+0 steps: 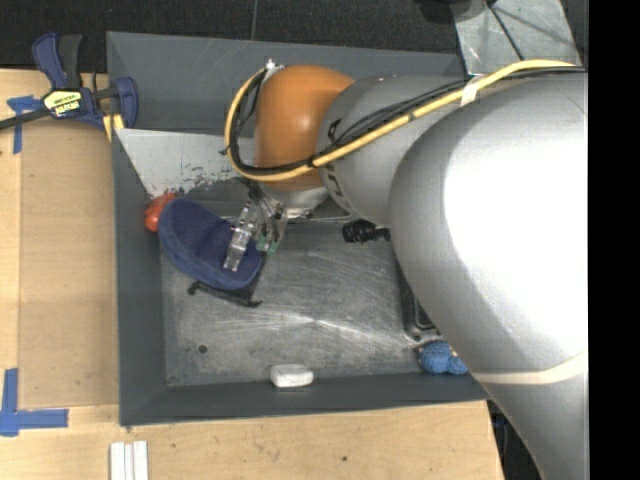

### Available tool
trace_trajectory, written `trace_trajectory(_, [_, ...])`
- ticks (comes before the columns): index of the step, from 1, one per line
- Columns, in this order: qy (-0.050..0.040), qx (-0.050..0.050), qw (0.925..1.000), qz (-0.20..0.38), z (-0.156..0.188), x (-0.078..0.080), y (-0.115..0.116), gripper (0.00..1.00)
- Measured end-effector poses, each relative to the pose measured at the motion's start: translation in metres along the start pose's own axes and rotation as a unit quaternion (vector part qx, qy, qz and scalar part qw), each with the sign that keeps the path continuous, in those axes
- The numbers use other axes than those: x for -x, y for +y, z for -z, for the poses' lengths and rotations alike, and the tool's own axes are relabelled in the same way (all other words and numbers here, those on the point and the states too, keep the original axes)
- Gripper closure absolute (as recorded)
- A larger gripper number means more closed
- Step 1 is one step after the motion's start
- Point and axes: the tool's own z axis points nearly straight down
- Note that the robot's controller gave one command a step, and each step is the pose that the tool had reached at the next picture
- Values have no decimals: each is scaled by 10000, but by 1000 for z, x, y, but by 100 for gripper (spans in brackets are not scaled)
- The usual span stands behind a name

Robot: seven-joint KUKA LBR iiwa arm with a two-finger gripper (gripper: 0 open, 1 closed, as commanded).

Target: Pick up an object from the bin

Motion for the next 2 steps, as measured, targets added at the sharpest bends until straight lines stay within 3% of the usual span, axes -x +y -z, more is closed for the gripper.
trace_trajectory(1, [-59, 28, 10000, 16, 64, 2, 0, 100])
trace_trajectory(2, [-51, 20, 10000, 33, 84, 3, 1, 100])
